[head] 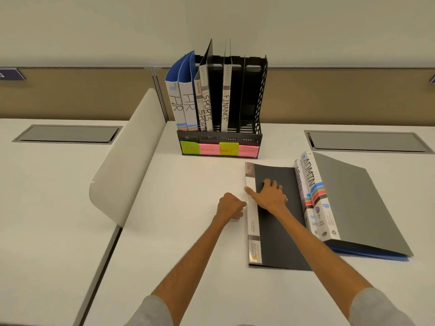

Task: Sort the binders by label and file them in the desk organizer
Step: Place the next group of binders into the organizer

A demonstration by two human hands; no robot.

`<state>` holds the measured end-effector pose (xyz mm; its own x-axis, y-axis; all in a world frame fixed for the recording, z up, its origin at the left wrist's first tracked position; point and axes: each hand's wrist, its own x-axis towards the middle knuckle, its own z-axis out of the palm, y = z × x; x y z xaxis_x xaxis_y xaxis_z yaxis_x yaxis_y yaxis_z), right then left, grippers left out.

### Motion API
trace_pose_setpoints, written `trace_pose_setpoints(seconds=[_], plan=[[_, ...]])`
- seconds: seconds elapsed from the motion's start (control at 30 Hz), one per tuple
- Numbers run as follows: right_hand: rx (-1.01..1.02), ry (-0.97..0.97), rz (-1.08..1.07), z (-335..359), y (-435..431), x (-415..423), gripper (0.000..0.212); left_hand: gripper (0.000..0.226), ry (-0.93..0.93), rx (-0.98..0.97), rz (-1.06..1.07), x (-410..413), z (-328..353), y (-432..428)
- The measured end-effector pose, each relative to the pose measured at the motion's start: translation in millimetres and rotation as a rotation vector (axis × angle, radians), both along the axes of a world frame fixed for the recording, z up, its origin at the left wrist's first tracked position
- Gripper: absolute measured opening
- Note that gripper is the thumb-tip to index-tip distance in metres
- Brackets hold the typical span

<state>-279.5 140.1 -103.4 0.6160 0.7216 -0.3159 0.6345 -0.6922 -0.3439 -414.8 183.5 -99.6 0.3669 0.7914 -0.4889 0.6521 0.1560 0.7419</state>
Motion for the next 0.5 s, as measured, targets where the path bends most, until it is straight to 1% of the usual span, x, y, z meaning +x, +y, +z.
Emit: trace_pose_setpoints(seconds=[0.1,0.2,0.23,0.3,0.33,0.4,0.5], plan=[[-0.004,0.000,0.000,0,-1,0,0.099,0.036,-0.012,-0.006,-0.064,6,-3,-7],[-0.011,-0.006,0.010,-2,-1,-1,0.103,0.042,0.022,0.051,-0.109,8,-12,-18],[-0.017,-0.005,0.017,-3,-1,-1,0.105,0.049,0.043,0.079,-0.122,9,-15,-22],[-0.030,0.006,0.026,-4,0,-1,0.107,0.077,0.094,0.125,-0.130,8,-22,-31],[-0.031,0.009,0.027,-4,1,-1,0.107,0.085,0.102,0.141,-0.122,8,-24,-34],[-0.029,0.011,0.028,-4,2,0,0.103,0.088,0.088,0.156,-0.098,9,-27,-38],[-0.026,0.021,0.030,-3,5,2,0.096,0.085,0.060,0.156,-0.075,9,-27,-40]])
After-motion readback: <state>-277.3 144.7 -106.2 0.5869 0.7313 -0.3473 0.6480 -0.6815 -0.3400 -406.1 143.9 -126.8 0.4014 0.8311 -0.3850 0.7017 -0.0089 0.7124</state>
